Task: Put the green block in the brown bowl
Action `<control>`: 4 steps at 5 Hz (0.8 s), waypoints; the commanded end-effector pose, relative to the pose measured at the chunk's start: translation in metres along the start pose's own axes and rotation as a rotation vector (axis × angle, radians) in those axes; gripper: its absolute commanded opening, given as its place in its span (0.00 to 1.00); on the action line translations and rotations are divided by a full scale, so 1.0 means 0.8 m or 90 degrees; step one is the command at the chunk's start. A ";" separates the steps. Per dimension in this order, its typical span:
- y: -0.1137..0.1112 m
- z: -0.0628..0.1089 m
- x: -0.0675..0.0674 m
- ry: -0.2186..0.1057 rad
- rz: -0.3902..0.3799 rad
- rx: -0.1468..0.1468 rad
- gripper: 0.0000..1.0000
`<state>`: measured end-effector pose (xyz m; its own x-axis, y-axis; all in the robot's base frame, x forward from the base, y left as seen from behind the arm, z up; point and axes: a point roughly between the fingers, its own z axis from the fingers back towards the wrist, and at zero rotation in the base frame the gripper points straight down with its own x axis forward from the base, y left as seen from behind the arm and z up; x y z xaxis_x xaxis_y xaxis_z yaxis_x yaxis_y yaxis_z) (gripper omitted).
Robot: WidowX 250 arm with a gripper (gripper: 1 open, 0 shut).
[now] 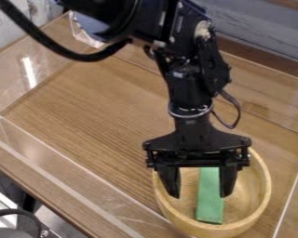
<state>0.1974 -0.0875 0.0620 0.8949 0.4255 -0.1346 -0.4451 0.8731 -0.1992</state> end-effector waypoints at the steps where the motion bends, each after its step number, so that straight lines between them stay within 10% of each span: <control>1: -0.004 0.012 0.010 -0.020 0.011 -0.023 1.00; 4: 0.011 0.016 0.021 -0.017 0.053 -0.029 1.00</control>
<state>0.2033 -0.0698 0.0630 0.8531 0.4992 -0.1517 -0.5213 0.8276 -0.2082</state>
